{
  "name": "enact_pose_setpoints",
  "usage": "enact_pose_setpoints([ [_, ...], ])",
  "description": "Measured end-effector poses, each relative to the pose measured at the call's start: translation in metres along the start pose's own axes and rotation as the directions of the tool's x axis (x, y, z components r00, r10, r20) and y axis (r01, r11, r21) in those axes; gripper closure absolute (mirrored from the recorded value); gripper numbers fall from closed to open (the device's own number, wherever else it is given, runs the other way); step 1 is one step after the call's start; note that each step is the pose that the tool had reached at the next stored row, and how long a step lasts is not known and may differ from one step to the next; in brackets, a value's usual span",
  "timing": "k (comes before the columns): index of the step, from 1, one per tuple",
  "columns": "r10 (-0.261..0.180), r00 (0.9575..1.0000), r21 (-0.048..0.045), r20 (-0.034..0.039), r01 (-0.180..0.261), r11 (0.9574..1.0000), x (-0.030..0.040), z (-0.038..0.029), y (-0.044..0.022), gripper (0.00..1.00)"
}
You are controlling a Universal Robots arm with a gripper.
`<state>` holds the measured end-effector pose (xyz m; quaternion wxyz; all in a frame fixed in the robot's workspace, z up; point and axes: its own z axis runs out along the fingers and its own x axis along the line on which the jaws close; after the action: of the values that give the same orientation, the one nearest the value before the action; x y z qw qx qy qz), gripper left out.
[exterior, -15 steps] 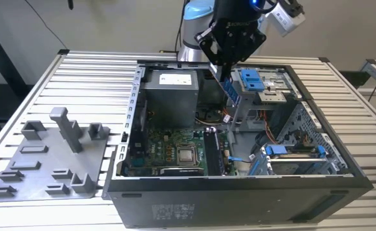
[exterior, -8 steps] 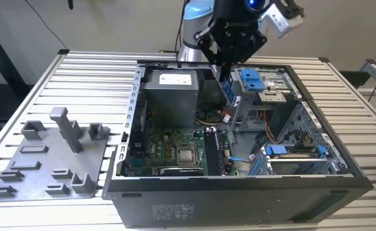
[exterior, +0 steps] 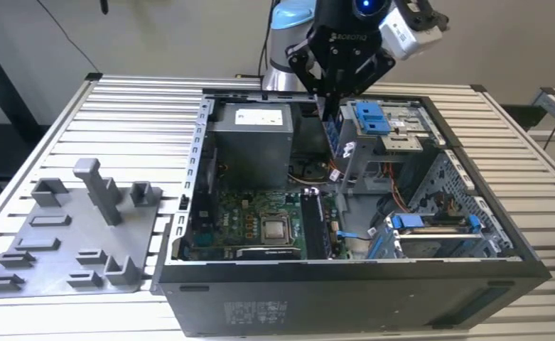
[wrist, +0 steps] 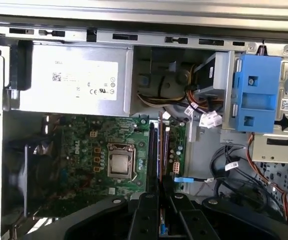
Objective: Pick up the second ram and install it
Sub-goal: 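Insert the second ram into the second slot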
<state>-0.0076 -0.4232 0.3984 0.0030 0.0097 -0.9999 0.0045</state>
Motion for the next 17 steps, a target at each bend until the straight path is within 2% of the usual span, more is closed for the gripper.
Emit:
enact_pose_setpoints([
  [6,0.064,0.9979,0.0052,-0.0005,-0.064,0.9979,-0.0001,0.0003,0.0000,0.86],
  [12,0.066,0.9978,0.0055,-0.0004,-0.066,0.9978,-0.0001,0.0010,0.0001,0.86],
  [17,0.066,0.9978,0.0056,0.0013,-0.066,0.9978,-0.0001,0.0074,0.0001,0.86],
])
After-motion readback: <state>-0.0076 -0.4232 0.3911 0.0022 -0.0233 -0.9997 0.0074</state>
